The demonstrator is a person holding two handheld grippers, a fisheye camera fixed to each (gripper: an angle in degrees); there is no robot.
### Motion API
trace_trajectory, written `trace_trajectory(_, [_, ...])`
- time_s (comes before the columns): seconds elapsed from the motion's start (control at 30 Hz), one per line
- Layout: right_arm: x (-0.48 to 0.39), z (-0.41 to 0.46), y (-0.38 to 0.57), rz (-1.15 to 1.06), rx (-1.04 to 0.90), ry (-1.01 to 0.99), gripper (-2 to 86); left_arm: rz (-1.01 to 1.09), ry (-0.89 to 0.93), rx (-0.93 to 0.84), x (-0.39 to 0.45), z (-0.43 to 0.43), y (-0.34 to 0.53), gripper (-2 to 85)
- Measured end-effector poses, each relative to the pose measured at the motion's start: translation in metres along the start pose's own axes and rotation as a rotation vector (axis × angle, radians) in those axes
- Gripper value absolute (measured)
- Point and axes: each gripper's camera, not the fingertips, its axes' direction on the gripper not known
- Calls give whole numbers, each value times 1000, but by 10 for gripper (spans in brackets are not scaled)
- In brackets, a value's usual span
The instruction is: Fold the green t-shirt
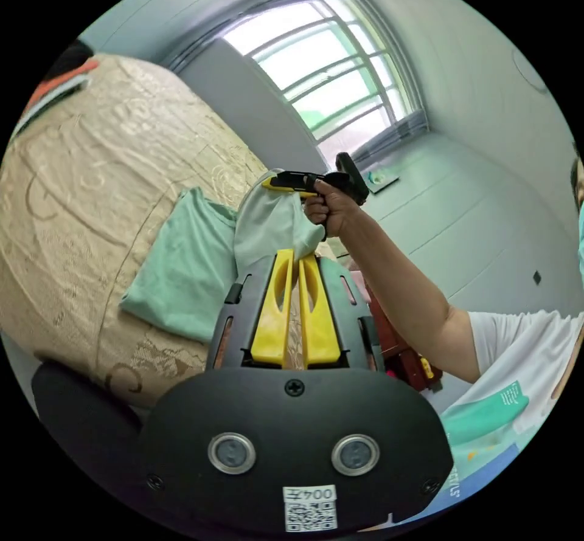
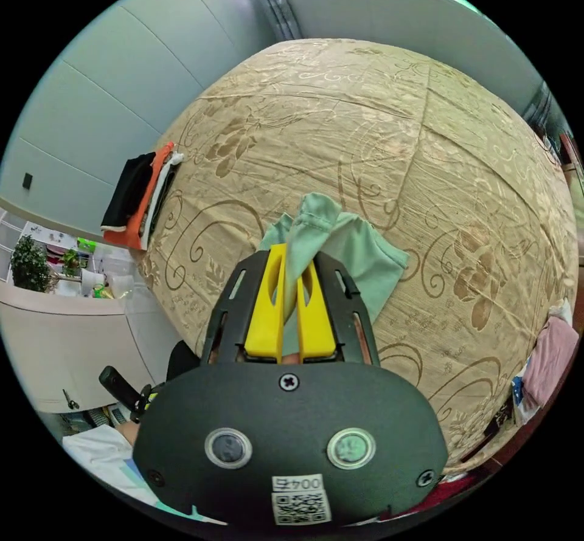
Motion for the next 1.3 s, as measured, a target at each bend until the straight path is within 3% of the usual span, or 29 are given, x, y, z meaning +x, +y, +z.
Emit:
trace_trajectory(0.2, [-67,50,-44,-59,-153,188,37,-334,116,53,-111,-41,3,21])
trace_trajectory(0.4, [-89,30,-58,-94,-143,191,97,-461,198,79,-160,-72,-4,25])
trace_trajectory(0.7, [-75,-104,-11,-121,244,124,114,-537,251,110,-180,-105,-10,21])
trace_trajectory(0.87, [-42,-207,115,-91,755,27,63,-518,254,139,-171,-122,-12,20])
trace_trajectory(1.0, [-2,-203,172,-81,590,-137,9,-520,236,154,-168,-125,-11,24])
trace_trajectory(1.1, [17,-210,241,-9,693,-152,9,-508,230,168,-162,-122,-13,31])
trace_trajectory(1.23, [19,-215,305,39,767,-191,127,-447,130,120,-146,-115,-20,48])
trace_trajectory(1.3, [17,-216,311,44,746,-242,127,-376,3,72,-132,-106,-25,65])
